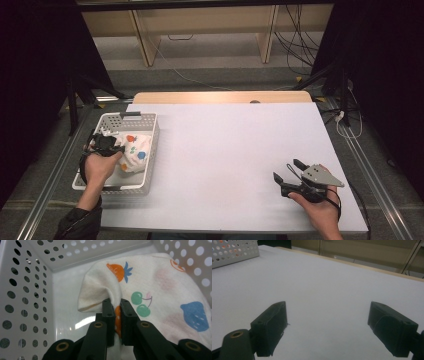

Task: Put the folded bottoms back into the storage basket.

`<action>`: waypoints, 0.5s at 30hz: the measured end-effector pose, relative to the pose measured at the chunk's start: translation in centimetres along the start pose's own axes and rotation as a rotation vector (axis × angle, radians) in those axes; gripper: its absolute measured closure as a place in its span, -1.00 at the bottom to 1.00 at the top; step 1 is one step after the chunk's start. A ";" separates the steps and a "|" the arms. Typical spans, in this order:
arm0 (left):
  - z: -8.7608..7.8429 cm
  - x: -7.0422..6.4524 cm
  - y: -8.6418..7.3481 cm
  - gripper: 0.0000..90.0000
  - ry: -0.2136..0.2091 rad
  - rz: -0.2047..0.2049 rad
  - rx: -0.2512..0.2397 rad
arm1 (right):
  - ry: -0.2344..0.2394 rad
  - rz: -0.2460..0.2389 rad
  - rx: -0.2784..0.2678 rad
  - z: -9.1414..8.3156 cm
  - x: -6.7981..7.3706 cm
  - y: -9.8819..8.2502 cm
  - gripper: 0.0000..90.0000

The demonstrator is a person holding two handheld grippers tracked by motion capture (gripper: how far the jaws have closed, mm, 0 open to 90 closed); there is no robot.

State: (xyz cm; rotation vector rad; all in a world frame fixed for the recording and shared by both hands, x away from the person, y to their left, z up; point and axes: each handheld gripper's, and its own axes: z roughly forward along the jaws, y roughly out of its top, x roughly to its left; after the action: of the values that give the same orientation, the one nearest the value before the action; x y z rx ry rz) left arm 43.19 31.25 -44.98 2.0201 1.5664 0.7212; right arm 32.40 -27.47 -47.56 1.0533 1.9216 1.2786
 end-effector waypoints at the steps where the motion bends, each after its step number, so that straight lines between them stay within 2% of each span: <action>1: 0.0 0.0 0.0 0.85 0.001 -0.003 0.001 | -0.002 -0.001 0.007 -0.1 0.0 0.0 -0.63; 15: 0.5 0.3 -0.3 0.84 0.010 -0.009 0.017 | -0.003 -0.003 0.006 0.0 0.0 0.0 -0.63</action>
State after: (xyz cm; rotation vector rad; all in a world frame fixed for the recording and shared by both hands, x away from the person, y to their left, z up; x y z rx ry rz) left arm 43.38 31.61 -45.45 2.0237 1.5915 0.7175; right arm 32.38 -27.51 -47.54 1.0545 1.9253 1.2697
